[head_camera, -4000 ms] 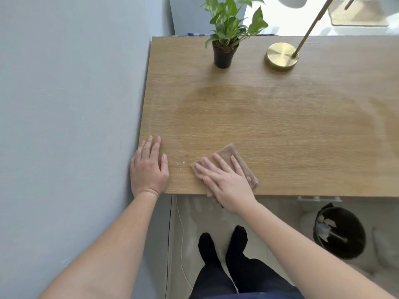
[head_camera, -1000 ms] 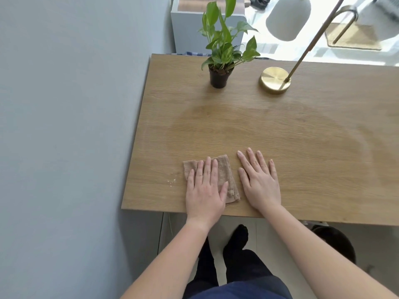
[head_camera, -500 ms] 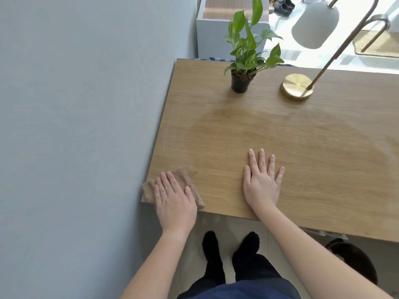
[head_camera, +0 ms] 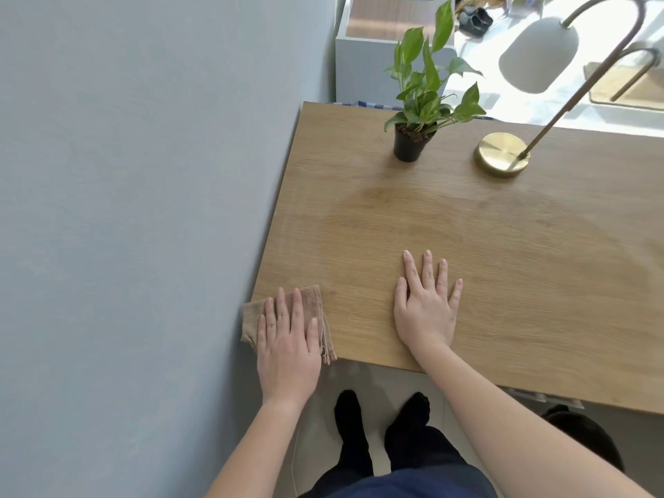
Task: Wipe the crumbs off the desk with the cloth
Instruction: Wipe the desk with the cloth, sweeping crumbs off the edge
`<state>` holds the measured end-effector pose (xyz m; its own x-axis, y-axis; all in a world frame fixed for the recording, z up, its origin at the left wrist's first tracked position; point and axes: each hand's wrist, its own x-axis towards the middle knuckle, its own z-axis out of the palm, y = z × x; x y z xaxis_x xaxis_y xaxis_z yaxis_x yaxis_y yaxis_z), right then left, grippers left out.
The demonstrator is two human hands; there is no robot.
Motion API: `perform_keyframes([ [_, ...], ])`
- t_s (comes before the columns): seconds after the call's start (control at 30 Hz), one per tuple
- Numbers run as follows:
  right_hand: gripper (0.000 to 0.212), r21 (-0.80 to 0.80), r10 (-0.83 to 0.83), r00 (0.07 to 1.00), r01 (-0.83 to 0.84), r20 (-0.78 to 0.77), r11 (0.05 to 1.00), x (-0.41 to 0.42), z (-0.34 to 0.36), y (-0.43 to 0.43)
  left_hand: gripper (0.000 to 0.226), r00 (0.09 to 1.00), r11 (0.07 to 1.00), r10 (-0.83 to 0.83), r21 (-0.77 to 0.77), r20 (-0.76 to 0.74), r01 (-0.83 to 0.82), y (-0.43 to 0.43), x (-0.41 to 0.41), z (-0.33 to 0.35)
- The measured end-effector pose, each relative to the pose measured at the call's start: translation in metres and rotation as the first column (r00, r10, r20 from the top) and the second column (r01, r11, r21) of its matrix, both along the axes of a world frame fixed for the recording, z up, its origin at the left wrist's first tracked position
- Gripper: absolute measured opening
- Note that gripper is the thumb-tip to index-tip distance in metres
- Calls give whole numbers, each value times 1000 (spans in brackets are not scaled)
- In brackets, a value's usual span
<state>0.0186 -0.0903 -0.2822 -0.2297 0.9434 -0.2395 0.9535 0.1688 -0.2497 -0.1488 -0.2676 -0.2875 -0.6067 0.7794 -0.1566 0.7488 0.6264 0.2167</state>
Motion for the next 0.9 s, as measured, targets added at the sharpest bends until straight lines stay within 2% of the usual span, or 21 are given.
perform_keyframes([
  [0.1,57,3,2,1000,-2,9,1000,1,0,2,73,995,995,90,-28,-36,-91,8,11,0],
  [0.33,57,23,-1,1000,1,15,1000,2,-2,2,90,983,988,149,-28,-110,-153,6,18,0],
  [0.6,58,24,-7,1000,6,22,1000,0,-5,5,72,986,987,158,-6,-45,-158,80,-31,-5],
  [0.67,57,16,-9,999,9,32,1000,0,-4,4,69,994,995,103,-3,-45,-103,89,-22,-3],
  [0.8,57,11,-9,1000,8,27,1000,0,-2,3,64,978,980,-198,14,-65,199,40,-3,-1],
  [0.83,57,9,-9,1000,9,26,1000,0,-2,3,63,980,982,-188,13,-69,190,25,-8,-3],
  [0.9,58,7,-11,1000,10,27,1000,-1,-1,3,63,995,998,-51,19,-85,53,8,-25,-7],
])
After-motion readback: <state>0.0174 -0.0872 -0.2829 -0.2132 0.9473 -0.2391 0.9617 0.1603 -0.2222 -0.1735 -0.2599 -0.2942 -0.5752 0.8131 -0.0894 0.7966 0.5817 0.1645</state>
